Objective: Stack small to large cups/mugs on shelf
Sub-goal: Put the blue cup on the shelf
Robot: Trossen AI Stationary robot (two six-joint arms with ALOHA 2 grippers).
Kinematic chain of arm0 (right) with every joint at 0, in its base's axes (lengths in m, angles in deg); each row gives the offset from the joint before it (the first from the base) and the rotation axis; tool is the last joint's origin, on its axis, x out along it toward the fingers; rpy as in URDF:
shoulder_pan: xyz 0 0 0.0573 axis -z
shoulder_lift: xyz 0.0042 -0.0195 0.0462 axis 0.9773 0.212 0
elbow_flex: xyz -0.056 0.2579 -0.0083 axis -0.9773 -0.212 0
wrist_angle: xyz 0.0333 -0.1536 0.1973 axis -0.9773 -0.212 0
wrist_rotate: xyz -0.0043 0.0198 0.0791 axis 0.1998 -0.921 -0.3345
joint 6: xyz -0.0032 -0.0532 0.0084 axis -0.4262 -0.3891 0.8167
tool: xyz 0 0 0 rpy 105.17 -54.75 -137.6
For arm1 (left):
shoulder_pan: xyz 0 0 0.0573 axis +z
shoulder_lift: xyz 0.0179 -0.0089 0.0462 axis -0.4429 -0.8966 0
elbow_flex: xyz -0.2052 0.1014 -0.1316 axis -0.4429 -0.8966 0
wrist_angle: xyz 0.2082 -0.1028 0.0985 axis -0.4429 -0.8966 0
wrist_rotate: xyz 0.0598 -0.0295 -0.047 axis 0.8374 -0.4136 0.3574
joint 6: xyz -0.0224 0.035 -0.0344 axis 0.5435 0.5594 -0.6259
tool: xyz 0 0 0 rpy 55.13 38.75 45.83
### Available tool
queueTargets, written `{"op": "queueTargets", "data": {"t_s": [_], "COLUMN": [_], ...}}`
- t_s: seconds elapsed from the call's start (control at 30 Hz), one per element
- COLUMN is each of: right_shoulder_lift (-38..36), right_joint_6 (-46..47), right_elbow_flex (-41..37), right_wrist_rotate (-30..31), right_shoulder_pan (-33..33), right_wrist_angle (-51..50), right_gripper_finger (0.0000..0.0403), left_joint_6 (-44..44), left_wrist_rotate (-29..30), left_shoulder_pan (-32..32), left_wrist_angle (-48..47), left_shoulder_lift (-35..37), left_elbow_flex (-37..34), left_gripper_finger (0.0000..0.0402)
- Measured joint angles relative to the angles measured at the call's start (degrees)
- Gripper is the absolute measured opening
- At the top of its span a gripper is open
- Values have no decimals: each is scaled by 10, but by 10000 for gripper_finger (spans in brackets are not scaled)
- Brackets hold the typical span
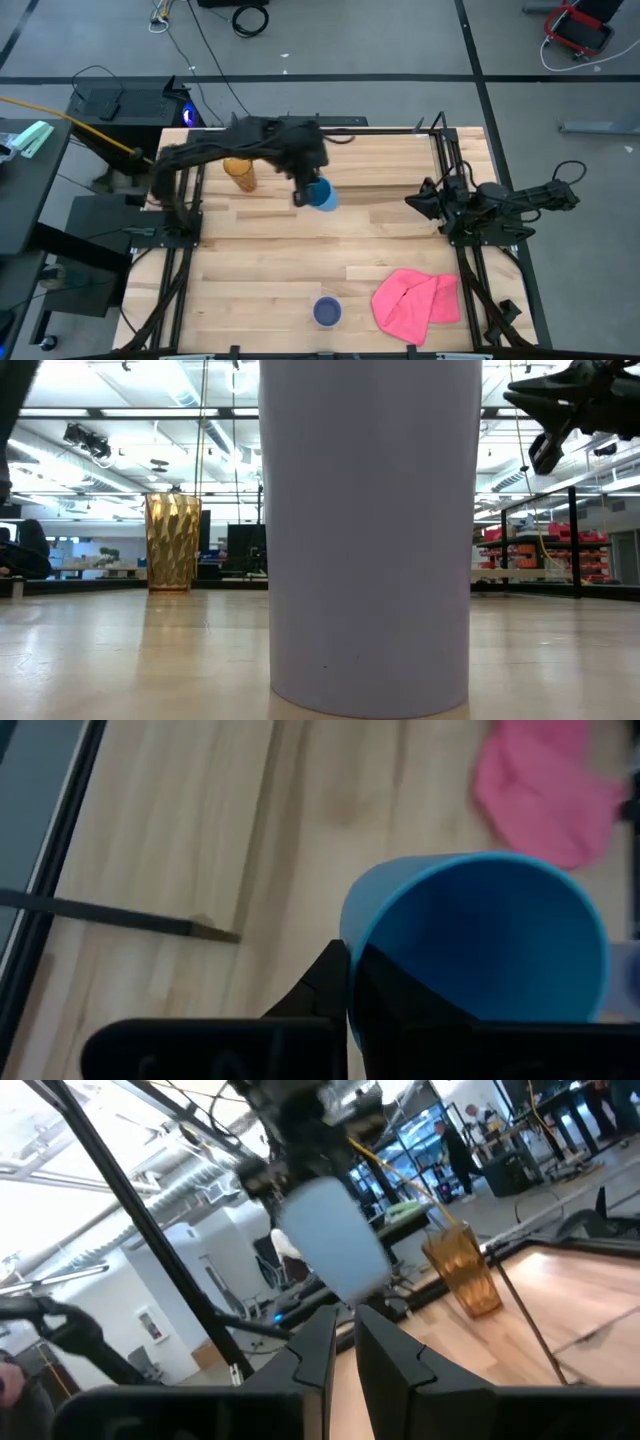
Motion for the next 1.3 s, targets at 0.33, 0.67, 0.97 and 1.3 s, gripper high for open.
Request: {"op": "queueTargets", "data": {"t_s": [0.33,0.67,0.97,1.3], "right_shoulder_lift": [0,0,0,1], "right_joint_6": [0,0,0,0], "right_elbow_flex": [22,23,23,23], "right_wrist_rotate": [0,0,-1,-1], "right_shoulder_pan": [0,0,0,0], "right_wrist_angle": [-39,-43,-54,-61], "right_gripper_finger": [50,50,50,50], "left_joint_6": [66,96,98,98], "left_wrist_rotate": [-20,-27,-27,-29], "left_shoulder_pan": [11,14,14,14], "left_wrist_angle": [0,34,44,49], "left_shoulder_lift": [-176,-263,-292,-294], "left_elbow_flex": [99,112,111,111], "left_gripper_finger": [10,10,10,15]}}
